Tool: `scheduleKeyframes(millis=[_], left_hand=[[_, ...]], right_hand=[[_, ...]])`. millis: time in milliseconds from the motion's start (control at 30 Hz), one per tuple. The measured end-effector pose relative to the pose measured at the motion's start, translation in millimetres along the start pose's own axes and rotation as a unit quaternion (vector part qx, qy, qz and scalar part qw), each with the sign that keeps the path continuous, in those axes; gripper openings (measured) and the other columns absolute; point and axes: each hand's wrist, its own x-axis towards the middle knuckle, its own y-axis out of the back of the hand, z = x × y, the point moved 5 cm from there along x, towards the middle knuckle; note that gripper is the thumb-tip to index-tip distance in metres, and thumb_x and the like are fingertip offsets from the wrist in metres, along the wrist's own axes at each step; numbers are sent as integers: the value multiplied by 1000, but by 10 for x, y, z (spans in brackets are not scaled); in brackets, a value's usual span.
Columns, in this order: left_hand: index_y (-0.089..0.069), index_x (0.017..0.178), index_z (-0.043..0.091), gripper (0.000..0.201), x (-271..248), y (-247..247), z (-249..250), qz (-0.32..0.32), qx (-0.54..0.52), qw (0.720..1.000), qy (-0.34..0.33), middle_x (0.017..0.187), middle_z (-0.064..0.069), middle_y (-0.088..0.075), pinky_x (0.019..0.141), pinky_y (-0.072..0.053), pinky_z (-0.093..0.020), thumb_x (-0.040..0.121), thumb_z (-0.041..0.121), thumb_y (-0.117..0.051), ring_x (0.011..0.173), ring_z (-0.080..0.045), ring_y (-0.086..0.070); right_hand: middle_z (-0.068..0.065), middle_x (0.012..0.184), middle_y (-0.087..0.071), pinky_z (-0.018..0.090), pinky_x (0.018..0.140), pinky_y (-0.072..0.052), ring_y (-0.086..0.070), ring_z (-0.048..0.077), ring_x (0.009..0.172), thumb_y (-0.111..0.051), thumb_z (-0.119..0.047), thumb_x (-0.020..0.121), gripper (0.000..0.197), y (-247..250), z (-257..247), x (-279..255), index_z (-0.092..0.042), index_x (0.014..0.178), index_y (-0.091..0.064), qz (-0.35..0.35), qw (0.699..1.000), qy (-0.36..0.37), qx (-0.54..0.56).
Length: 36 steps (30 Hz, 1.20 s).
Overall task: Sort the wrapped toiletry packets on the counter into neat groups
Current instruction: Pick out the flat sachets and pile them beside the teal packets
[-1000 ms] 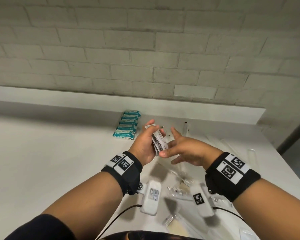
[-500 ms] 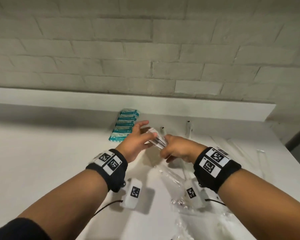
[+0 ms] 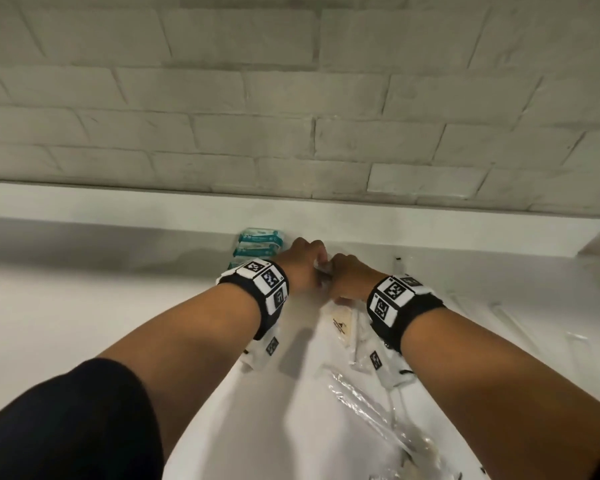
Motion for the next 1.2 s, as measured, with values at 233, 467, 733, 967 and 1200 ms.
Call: scheduleKeyframes(millis=[233,467,733,967,1200], left_hand=[[-51,113,19,26,202,-192,-33,8,98,995,0,119,-11,-42,75,-45,-36,88,17,-55,97,-35,-58],[-43,121,13,39,283,-161,9,24,113,993,-1,114,-16,-51,77,-48,-40,86,17,-60,98,-37,-59],[-45,122,0,32,547,-30,33,66,142,987,24,113,-20,-63,84,-47,-40,91,1,-42,105,-36,-61],[-46,124,-3,30,848,60,-67,95,119,987,46,125,-21,-57,95,-43,-39,95,1,-40,115,-36,-56],[-45,126,-4,33,926,83,-149,105,79,989,62,127,-21,-56,97,-42,-36,94,0,-42,117,-34,-55]], right_hand=[[13,123,-45,39,90,-46,-47,33,115,-73,-25,70,66,82,234,210,-16,129,-46,36,994,7,-107],[12,118,-51,37,80,-47,-56,32,106,-74,-18,69,71,184,396,181,-16,129,-36,77,991,26,-106],[11,127,-57,38,90,-46,-57,32,114,-56,-16,87,48,350,367,395,-15,132,-38,129,985,36,-110],[-4,136,-51,32,103,-38,-52,22,123,-58,-16,83,53,454,346,694,-34,133,-48,143,986,71,-51],[0,126,-56,35,97,-44,-57,23,114,-66,-24,81,45,475,367,829,-30,124,-54,120,991,46,-36]])
